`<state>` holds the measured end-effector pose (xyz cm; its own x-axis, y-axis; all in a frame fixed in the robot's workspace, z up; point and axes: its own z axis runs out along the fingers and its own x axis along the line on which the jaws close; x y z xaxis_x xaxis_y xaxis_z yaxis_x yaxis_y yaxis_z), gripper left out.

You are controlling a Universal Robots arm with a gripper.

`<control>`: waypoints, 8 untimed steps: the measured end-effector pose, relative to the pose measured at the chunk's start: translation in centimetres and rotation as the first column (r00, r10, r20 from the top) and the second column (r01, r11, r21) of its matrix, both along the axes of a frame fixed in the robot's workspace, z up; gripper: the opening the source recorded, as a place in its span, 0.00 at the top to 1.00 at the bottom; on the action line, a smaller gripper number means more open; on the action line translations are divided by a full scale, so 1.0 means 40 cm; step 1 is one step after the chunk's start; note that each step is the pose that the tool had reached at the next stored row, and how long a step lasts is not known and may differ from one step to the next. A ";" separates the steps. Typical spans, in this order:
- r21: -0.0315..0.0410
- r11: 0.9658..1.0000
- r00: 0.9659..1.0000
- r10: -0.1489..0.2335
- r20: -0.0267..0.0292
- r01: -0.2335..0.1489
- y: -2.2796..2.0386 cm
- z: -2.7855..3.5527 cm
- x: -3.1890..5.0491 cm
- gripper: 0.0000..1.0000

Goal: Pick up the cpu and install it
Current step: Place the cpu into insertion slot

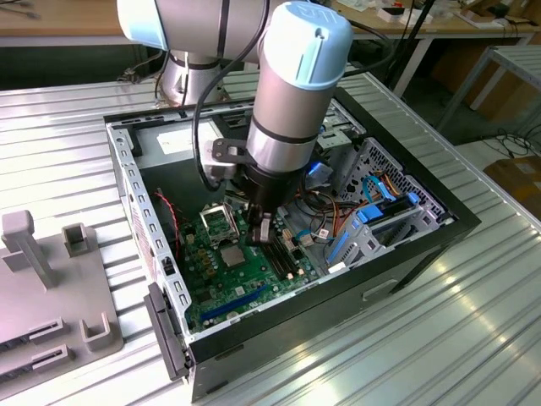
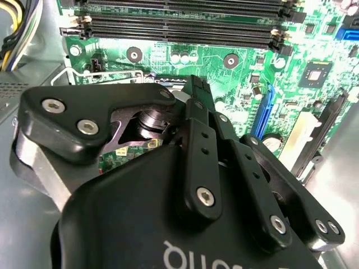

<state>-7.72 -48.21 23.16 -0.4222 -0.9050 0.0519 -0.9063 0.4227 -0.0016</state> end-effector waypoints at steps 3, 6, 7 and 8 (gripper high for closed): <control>0.000 1.000 1.000 0.022 0.000 -0.022 0.000 0.001 0.001 0.89; 0.000 1.000 1.000 0.031 0.000 -0.031 0.001 0.001 0.001 0.89; 0.000 1.000 1.000 0.031 0.000 -0.031 0.001 0.001 0.001 0.89; 0.000 1.000 1.000 0.031 0.000 -0.031 0.001 0.001 0.001 0.89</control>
